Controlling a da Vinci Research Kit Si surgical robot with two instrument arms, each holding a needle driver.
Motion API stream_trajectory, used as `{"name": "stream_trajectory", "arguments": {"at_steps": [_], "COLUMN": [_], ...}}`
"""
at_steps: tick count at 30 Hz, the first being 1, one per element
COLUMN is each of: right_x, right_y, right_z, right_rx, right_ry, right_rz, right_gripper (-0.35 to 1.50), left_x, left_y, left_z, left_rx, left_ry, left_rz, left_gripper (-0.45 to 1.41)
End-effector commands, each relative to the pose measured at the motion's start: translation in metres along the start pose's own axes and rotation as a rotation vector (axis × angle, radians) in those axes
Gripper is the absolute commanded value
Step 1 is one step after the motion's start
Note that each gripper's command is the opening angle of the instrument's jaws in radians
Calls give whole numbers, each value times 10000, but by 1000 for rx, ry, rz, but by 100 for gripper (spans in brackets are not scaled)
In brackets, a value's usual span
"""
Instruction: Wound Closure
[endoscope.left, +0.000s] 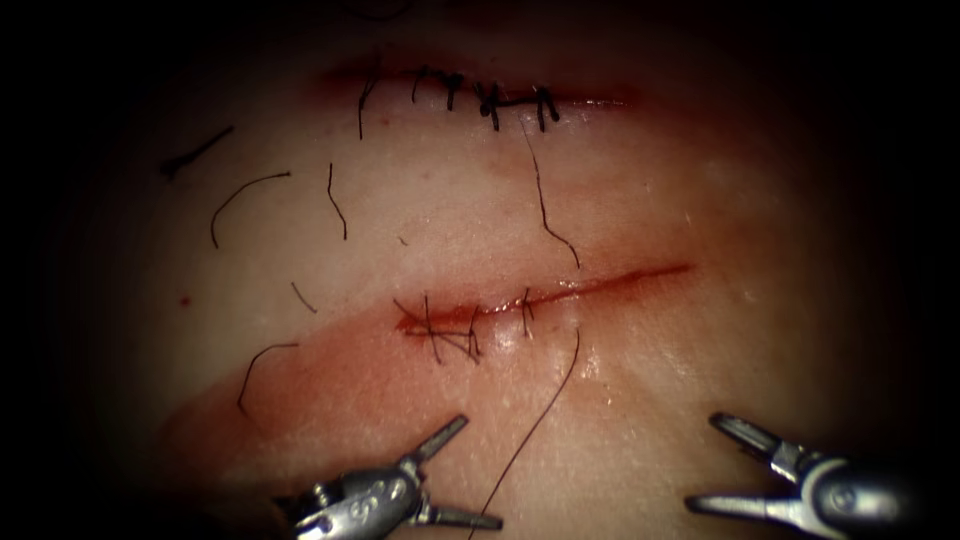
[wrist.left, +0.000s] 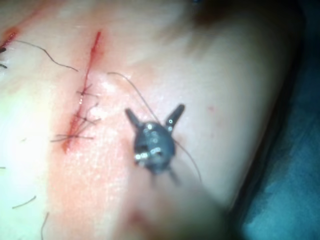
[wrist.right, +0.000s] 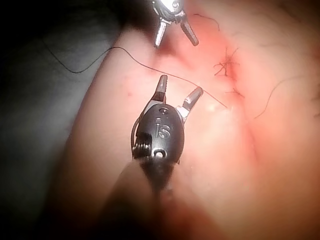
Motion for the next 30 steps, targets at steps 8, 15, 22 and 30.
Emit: {"name": "stream_trajectory", "arguments": {"at_steps": [8,15,22,30], "right_x": [14,14,13,21], "right_y": [21,12,6,-1], "right_z": [21,30,30,36], "right_rx": [-13,-20,-22,-25], "right_ry": [1,1,3,3], "right_rz": [1,-3,-6,-5], "right_gripper": [143,146,146,148], "left_x": [-52,-57,-70,-92], "left_y": [24,30,33,25], "left_z": [15,16,17,32], "left_rx": [7,-6,-22,-41], "left_ry": [-162,-260,-285,-306], "left_rz": [-123,-209,-195,-162], "left_gripper": [94,88,51,24]}}
